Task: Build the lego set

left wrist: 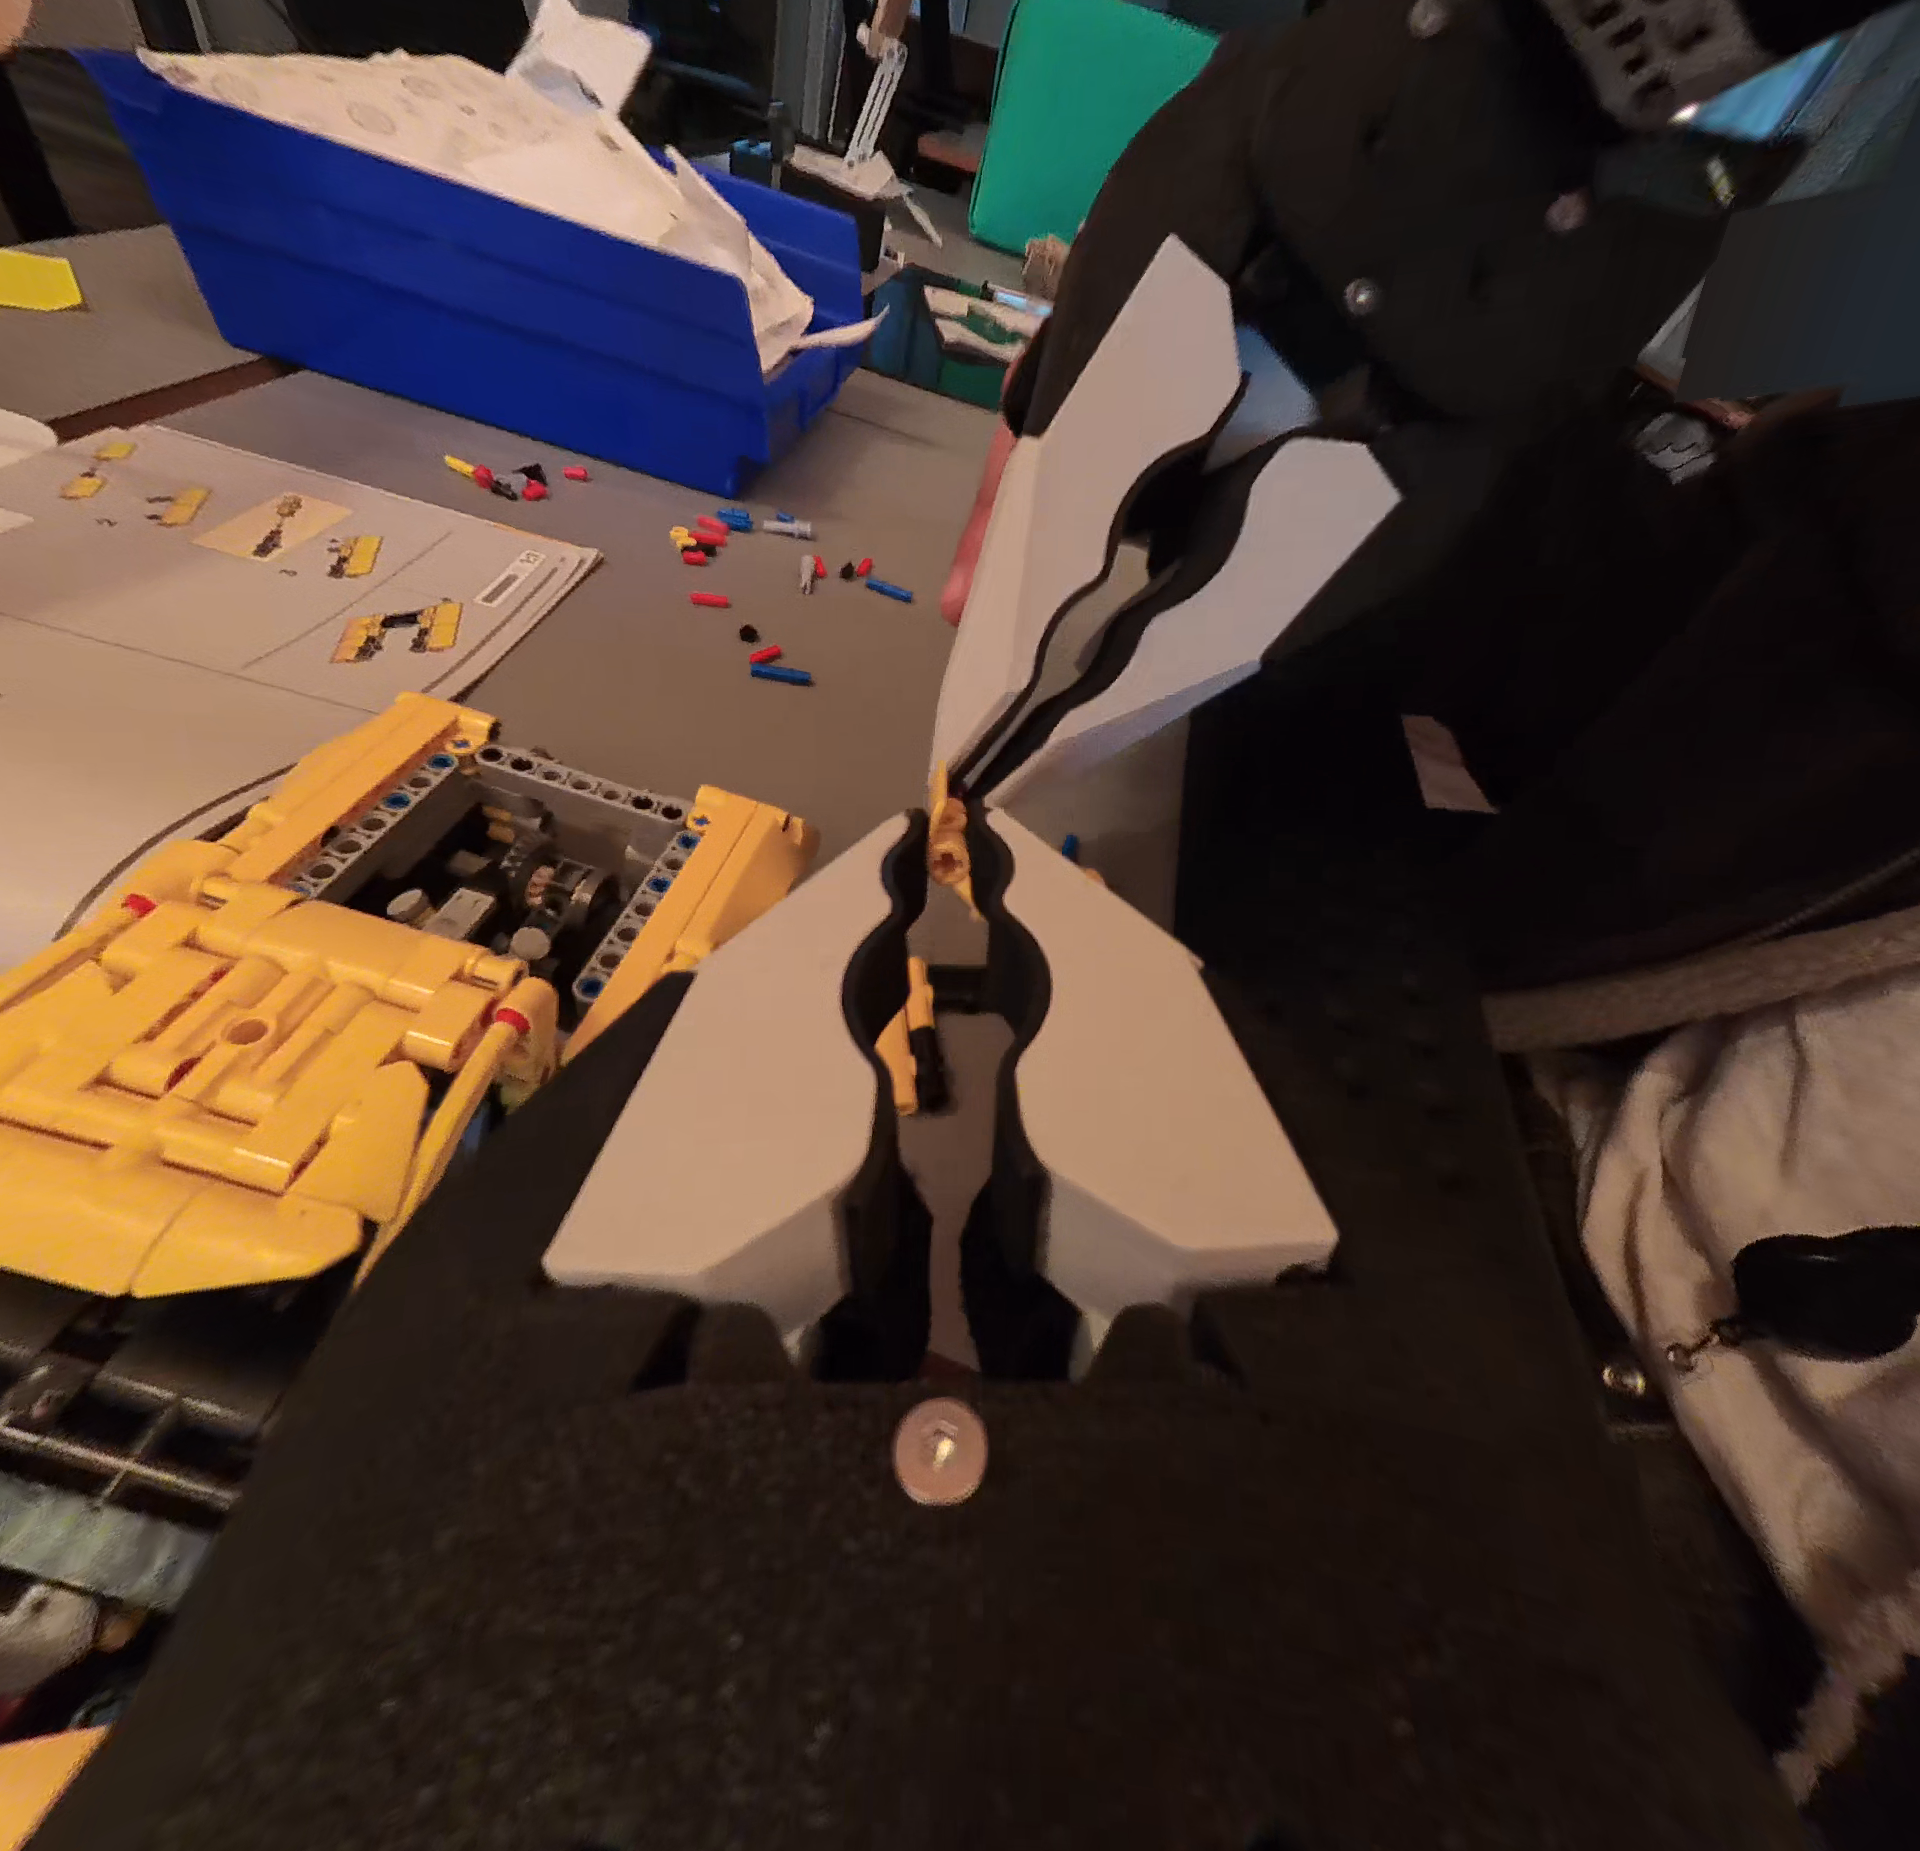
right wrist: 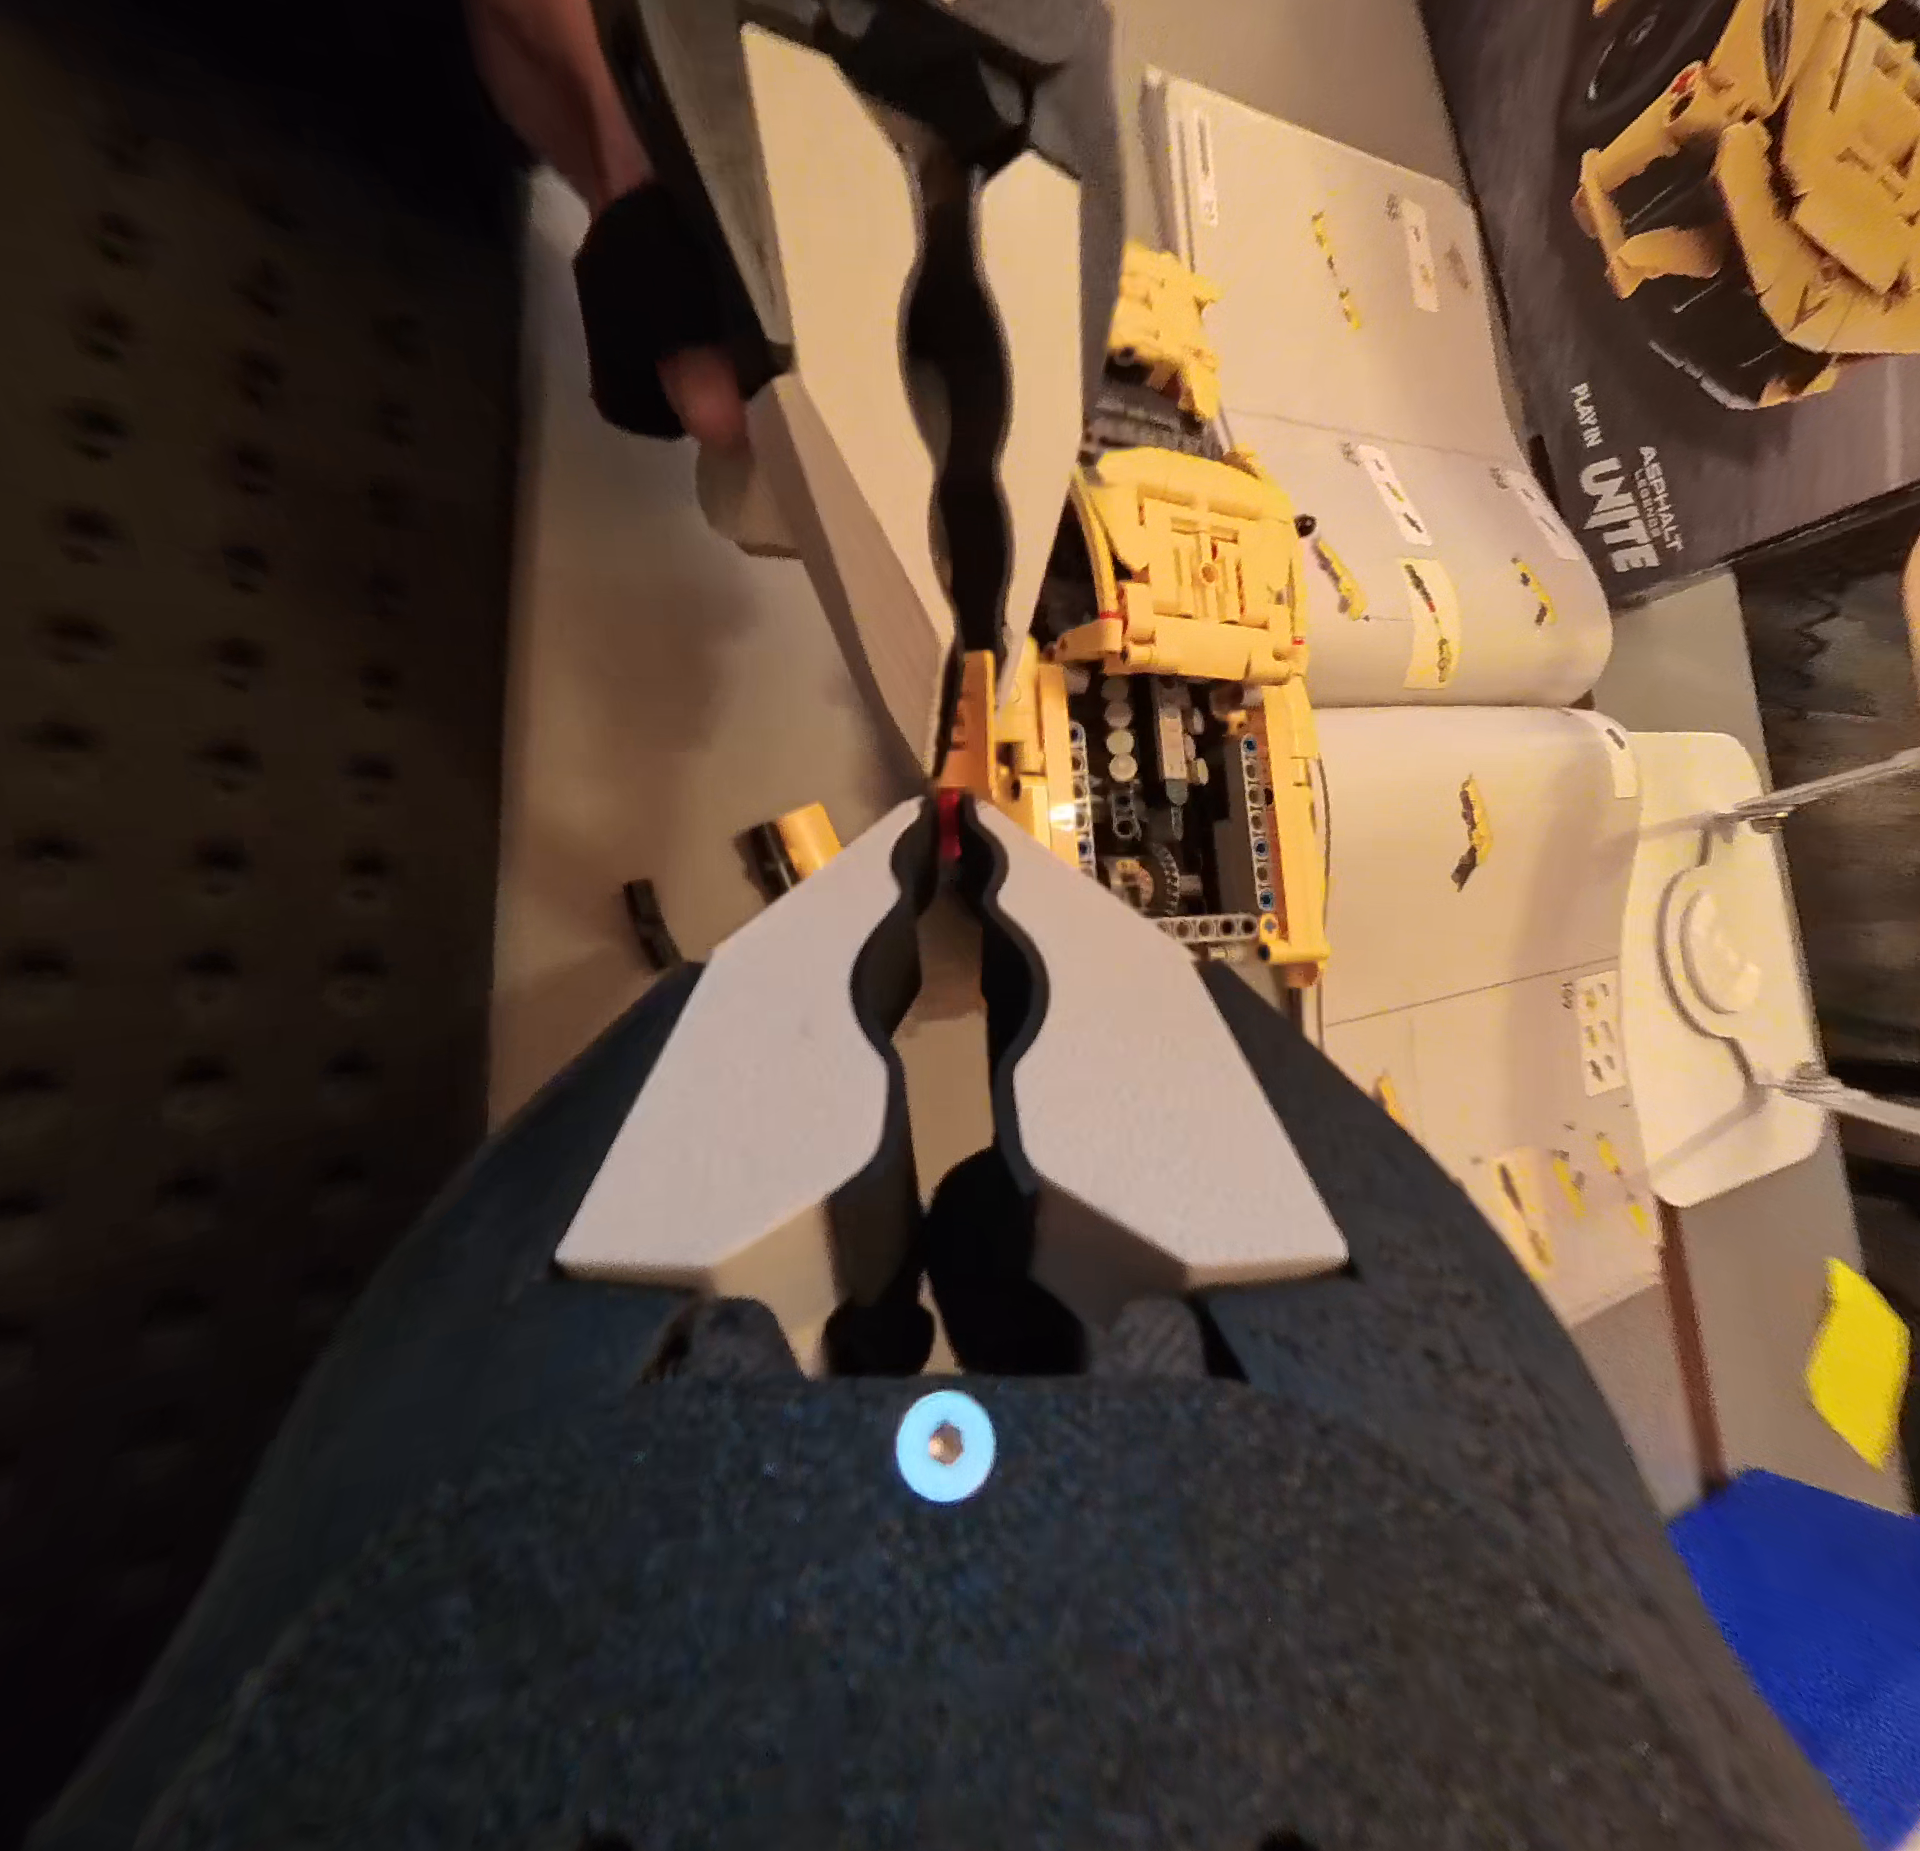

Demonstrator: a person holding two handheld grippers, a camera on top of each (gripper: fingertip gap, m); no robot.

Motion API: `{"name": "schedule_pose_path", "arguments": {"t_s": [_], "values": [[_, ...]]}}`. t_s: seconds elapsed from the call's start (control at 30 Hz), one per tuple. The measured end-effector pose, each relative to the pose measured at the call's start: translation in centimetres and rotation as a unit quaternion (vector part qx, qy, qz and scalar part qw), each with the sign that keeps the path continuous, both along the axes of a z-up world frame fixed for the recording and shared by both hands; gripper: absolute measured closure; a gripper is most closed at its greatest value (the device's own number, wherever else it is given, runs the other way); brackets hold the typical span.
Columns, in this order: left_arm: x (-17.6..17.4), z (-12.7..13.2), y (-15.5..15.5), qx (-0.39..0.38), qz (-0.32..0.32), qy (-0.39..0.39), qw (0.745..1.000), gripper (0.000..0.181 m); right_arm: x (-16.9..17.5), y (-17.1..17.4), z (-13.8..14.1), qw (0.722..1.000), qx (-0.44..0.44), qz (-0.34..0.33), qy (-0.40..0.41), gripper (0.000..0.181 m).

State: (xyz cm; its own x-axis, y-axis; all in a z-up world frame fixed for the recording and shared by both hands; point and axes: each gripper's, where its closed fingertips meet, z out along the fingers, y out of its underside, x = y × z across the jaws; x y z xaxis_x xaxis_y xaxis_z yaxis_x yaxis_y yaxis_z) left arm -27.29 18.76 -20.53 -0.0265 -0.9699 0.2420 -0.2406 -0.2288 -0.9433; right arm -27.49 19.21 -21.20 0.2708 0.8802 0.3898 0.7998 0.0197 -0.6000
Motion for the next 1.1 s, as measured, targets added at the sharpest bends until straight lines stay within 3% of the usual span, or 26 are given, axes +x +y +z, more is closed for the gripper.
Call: {"name": "schedule_pose_path", "arguments": {"t_s": [0.1,0.17,0.33,0.43,0.57,1.0,1.1], "values": [[-0.4,2.2,-0.1,-0.025,-0.012,-0.058,0.998,0.175,-0.3,-0.1,2.4,0.995,-0.001,0.008,0.097,0.177],[-0.9,3.9,-0.4,-0.036,-0.024,-0.106,0.993,0.175,-0.2,-0.1,3.9,0.985,-0.018,0.003,0.170,0.161],[-1.9,7.0,-0.9,-0.054,-0.041,-0.192,0.979,0.175,-1.3,-1.6,6.2,0.918,-0.132,0.039,0.373,0.157],[-2.3,7.7,-1.2,-0.060,-0.050,-0.212,0.974,0.175,-1.8,-1.8,7.5,0.873,-0.154,0.053,0.459,0.168],[-2.4,7.9,-1.4,-0.057,-0.053,-0.215,0.973,0.175,-2.3,-1.8,7.8,0.845,-0.186,0.060,0.498,0.172],[-2.0,7.5,-1.8,-0.056,-0.060,-0.207,0.975,0.175,-2.0,-1.9,7.7,0.863,-0.153,0.069,0.476,0.177],[-2.0,7.6,-1.7,-0.064,-0.057,-0.213,0.973,0.175,-2.0,-1.9,7.8,0.855,-0.159,0.071,0.488,0.178]]}}
